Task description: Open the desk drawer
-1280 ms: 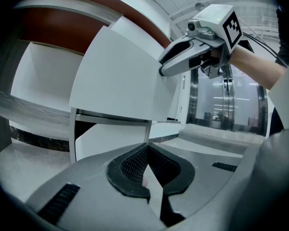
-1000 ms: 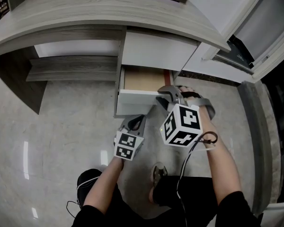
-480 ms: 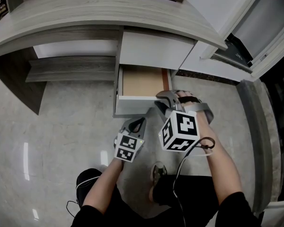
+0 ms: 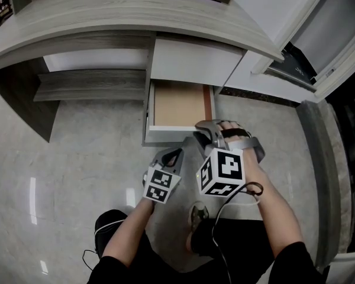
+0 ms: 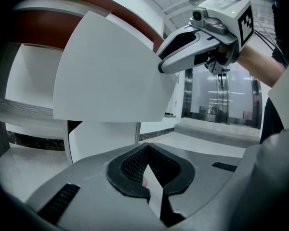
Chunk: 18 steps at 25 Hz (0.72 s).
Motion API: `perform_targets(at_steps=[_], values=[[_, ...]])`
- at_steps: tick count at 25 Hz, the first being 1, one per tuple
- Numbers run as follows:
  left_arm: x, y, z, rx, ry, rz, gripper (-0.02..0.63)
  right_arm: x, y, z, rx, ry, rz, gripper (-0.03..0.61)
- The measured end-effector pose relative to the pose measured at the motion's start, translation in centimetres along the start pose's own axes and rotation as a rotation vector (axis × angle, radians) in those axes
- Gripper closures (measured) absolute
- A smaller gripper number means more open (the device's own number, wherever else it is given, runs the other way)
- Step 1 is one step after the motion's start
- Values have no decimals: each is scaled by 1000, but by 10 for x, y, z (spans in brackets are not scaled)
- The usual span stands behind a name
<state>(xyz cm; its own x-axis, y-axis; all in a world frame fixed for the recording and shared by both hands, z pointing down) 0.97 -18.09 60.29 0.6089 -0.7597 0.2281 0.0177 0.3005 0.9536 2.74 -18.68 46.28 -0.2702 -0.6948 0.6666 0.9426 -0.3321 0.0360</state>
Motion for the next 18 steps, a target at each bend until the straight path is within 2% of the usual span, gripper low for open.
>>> perform_targets(at_steps=[18], values=[[-1, 4, -3, 4, -1, 5, 611, -1, -4, 22, -31, -18, 6, 518]])
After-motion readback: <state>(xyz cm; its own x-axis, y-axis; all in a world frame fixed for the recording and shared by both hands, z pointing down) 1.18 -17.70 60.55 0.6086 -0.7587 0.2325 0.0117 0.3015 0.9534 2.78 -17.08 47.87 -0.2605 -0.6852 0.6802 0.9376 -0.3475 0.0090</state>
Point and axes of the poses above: the fingertips, and each gripper's own axes: x forward along the fingers, z to its left, y out of its underside, the point moved 3 cm from there along -x, backward along the fingers, and after that the axes turned 5 degrees about -x, right-handed, at the moved point
